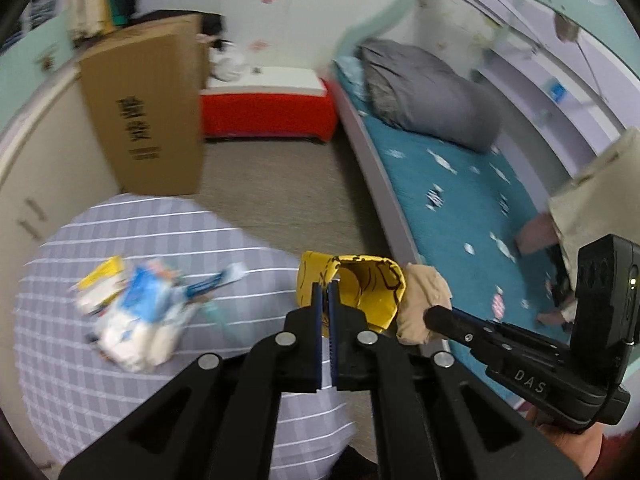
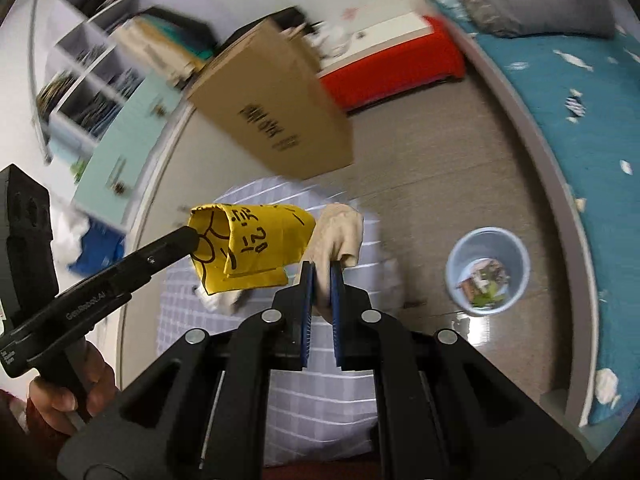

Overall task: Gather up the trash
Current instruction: 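Carry the yellow cup and brown paper to the blue bin and release them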

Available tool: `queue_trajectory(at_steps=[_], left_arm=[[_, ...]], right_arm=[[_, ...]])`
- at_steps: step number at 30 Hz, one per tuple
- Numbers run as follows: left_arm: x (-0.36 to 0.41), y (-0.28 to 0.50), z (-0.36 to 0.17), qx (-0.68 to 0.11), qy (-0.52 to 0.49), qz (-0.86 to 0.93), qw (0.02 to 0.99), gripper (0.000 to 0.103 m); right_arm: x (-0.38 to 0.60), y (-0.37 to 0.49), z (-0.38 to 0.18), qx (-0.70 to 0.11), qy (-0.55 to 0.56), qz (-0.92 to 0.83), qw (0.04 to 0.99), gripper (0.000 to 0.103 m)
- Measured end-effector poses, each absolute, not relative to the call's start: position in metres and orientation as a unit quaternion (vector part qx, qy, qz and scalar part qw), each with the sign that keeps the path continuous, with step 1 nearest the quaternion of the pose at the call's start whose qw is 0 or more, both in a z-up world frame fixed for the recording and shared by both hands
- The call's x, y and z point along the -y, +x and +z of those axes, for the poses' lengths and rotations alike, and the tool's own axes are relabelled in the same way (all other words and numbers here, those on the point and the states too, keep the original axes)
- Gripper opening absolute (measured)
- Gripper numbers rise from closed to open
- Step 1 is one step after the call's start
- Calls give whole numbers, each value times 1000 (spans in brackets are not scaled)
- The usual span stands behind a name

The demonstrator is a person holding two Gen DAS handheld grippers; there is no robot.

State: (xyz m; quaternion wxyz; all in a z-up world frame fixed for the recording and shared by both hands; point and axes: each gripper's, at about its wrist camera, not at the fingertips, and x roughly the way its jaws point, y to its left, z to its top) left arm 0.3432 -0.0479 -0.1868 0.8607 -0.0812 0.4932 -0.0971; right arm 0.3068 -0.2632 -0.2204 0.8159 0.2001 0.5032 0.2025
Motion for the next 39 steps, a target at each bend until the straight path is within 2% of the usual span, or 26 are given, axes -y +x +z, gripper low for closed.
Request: queue_trajectory(at_steps=[10, 17, 19, 20, 21, 26, 39], left_arm=[[171, 410, -227, -532, -39, -185, 825, 3], [218, 447, -245, -548, -33, -209, 809, 6], [224, 453, -249, -559, -27, -198, 805, 27], [225, 456, -251, -563, -29, -190, 804, 54], [225, 457, -253, -565, -36, -183, 804, 60], [214, 458, -261, -585, -60, -170, 791, 60], [197, 445, -247, -575, -55, -125, 807, 66]], right_arm=[[372, 335, -230, -501, 221, 118, 829, 9], [412, 349, -235, -503, 222, 103, 829, 9], [419, 354, -238, -505, 223, 101, 828, 9], [423, 355, -240, -507, 224, 101, 826, 9], [427, 357, -241, -508, 224, 101, 825, 9], [429, 363, -247, -516, 223, 108, 820, 9], [408, 373, -250, -523, 202, 144, 815, 9]])
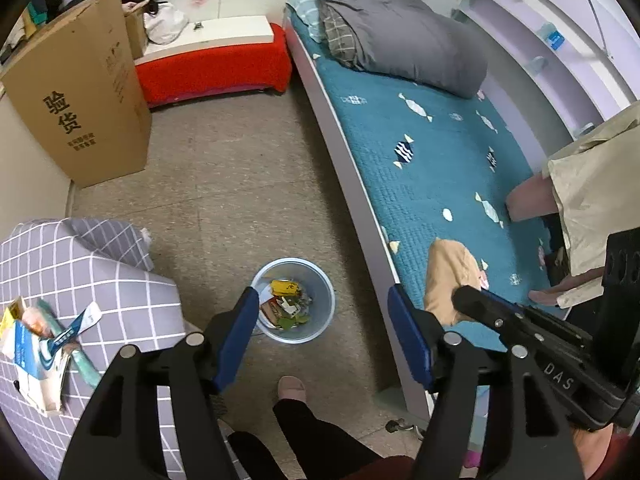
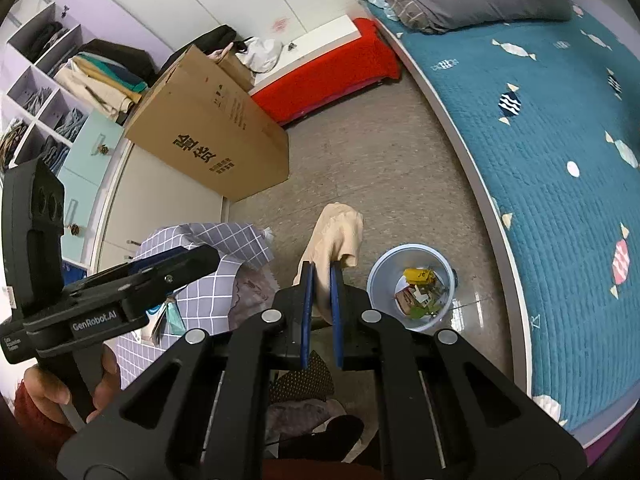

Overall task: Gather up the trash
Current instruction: 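Carry the yellow cup and brown paper to the blue bin and release them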

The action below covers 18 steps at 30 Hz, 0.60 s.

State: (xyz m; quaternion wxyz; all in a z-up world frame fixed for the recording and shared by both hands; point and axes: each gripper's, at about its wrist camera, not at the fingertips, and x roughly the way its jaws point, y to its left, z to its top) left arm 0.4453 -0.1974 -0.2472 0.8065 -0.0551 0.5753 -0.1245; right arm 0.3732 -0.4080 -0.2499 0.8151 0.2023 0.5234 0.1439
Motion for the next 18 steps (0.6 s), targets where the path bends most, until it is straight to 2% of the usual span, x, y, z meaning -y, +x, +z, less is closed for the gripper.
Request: queue_trajectory(at_steps=[8, 12, 18], left_arm=[[179, 436, -242, -569, -65, -98, 814, 67], [174, 427, -237, -564, -68, -91, 818, 68], [166, 409, -233, -557, -74, -82, 823, 70]], right_arm=[[392, 382, -248, -516, 175, 158, 823, 12], [390, 381, -247, -513, 172, 154, 827, 23], [375, 363, -232, -505, 156, 177, 830, 23]])
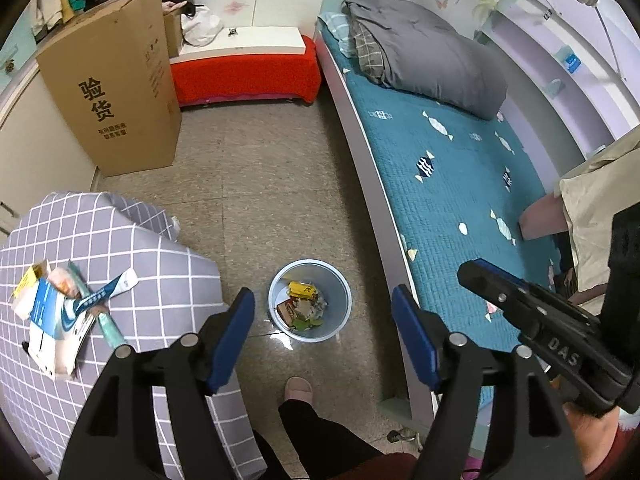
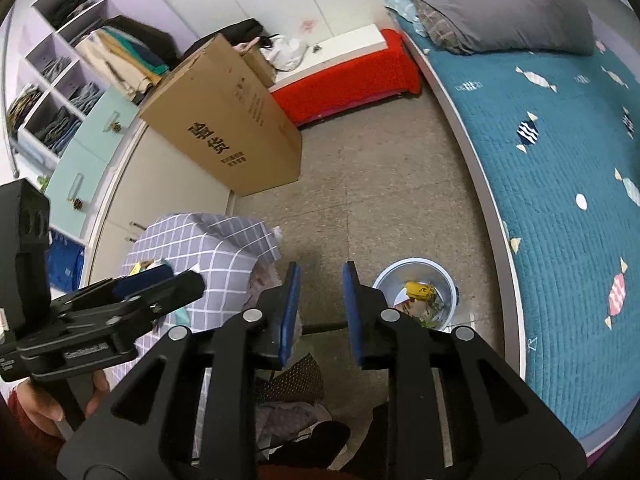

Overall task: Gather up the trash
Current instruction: 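Carry the yellow cup and brown paper to the blue bin and release them, then grasp the teal toothbrush with the right gripper while the left grasps the blue toothpaste tube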

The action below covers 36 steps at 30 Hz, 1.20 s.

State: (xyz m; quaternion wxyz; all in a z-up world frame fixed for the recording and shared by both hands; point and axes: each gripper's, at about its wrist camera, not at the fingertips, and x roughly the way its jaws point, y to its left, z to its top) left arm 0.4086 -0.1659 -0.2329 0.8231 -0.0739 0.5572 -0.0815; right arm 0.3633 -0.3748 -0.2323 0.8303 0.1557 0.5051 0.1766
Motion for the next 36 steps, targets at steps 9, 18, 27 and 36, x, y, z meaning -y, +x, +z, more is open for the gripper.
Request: queue_trajectory(at_steps=[9, 18, 27, 36], left_arm=[[134, 369, -221, -542, -106, -48, 832, 70], [57, 318, -204, -521, -156, 30, 838, 70], [-38, 293, -222, -523, -212, 72, 822, 70], [-83, 306, -239, -541, -189, 50, 818, 70]], right_arm=[[327, 333, -215, -501, 122, 241, 822, 26], [253, 323, -210, -506, 88, 316, 798, 43], [184, 315, -217, -513, 64, 329, 790, 44], [125, 326, -247, -535, 60, 309, 784, 44]])
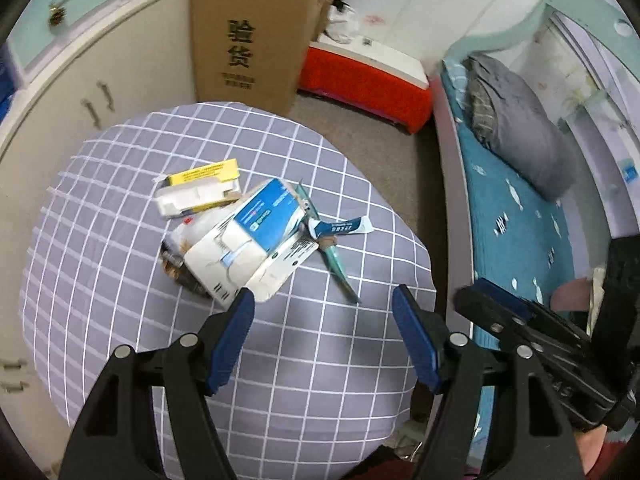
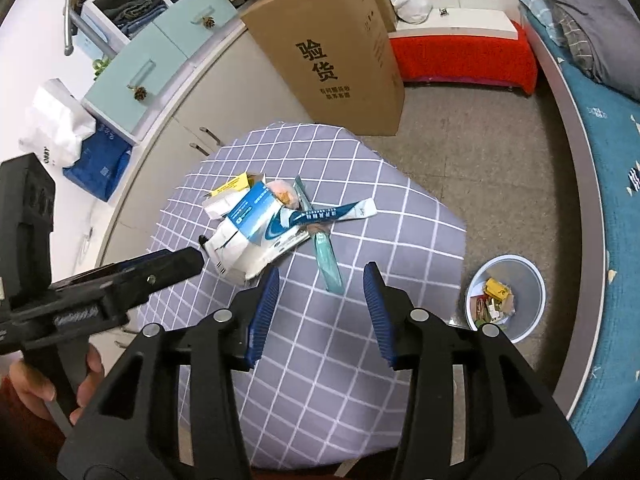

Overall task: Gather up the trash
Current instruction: 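Grasp the teal toothbrush with the right gripper while the left grasps the blue toothpaste tube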

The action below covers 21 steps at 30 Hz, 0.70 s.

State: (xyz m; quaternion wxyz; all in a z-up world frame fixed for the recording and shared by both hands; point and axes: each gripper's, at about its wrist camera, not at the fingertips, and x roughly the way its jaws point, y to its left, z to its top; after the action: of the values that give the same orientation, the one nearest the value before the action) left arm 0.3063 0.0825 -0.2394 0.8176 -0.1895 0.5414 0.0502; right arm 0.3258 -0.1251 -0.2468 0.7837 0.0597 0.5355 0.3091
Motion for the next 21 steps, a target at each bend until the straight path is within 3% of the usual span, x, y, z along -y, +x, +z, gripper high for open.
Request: queue_trajectory(at_steps=[16, 21], left_arm=[[-33, 421, -312, -590, -16, -85, 803, 69], [-29, 437, -342, -624, 15, -86, 777, 45]], right_arm=[[165, 371, -301, -566, 136, 210, 785, 44], [170, 379, -320, -577, 159, 202, 775, 44]])
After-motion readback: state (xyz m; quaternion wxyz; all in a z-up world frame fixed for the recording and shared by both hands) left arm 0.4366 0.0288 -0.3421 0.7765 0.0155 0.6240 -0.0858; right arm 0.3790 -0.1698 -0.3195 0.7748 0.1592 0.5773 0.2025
